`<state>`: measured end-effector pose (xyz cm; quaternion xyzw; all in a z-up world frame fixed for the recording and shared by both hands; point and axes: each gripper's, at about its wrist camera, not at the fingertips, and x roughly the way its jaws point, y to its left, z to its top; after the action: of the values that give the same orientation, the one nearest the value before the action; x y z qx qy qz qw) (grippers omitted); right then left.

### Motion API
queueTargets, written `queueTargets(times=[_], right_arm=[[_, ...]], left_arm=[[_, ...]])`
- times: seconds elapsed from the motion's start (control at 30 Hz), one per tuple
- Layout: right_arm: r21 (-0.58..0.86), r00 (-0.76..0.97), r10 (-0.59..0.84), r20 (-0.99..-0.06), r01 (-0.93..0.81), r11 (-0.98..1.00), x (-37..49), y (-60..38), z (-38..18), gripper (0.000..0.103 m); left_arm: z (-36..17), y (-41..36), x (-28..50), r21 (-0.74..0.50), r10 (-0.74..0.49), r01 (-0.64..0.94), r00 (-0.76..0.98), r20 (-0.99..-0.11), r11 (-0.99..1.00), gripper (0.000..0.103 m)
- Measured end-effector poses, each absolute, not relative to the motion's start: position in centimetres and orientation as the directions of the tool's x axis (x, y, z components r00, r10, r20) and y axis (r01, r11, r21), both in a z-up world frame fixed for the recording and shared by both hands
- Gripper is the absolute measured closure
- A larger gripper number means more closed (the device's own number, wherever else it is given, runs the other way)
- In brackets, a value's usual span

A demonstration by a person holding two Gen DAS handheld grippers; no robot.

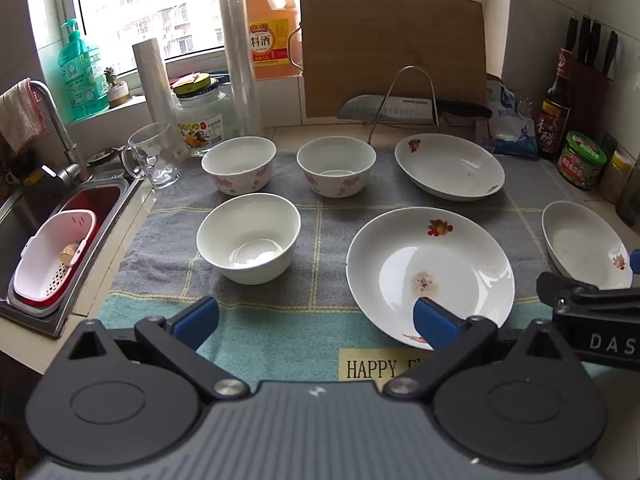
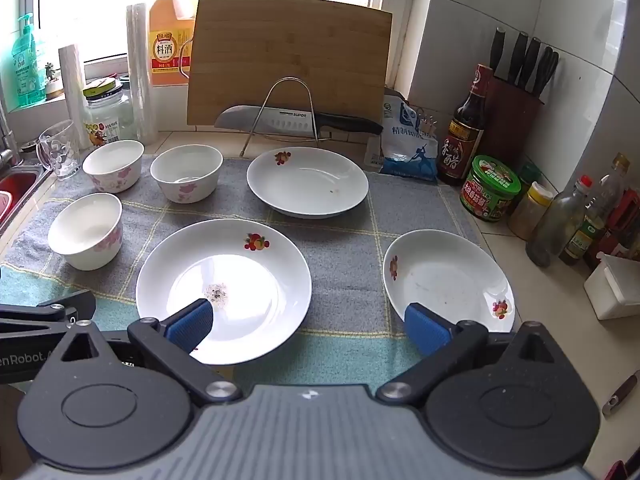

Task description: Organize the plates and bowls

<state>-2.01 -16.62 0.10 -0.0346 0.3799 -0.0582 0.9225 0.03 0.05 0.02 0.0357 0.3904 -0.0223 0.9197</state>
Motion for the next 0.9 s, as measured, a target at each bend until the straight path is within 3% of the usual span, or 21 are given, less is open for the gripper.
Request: queueTargets(times=[0.9], right_arm=[[-0.119, 0.714, -0.137, -0.687, 0.075, 0.99, -2.13, -16.22, 0.48, 0.0]], left_arm=[[0.15, 0.04, -0.21, 0.075, 0.009, 0.063, 0.706, -0.708, 0.995, 0.001]])
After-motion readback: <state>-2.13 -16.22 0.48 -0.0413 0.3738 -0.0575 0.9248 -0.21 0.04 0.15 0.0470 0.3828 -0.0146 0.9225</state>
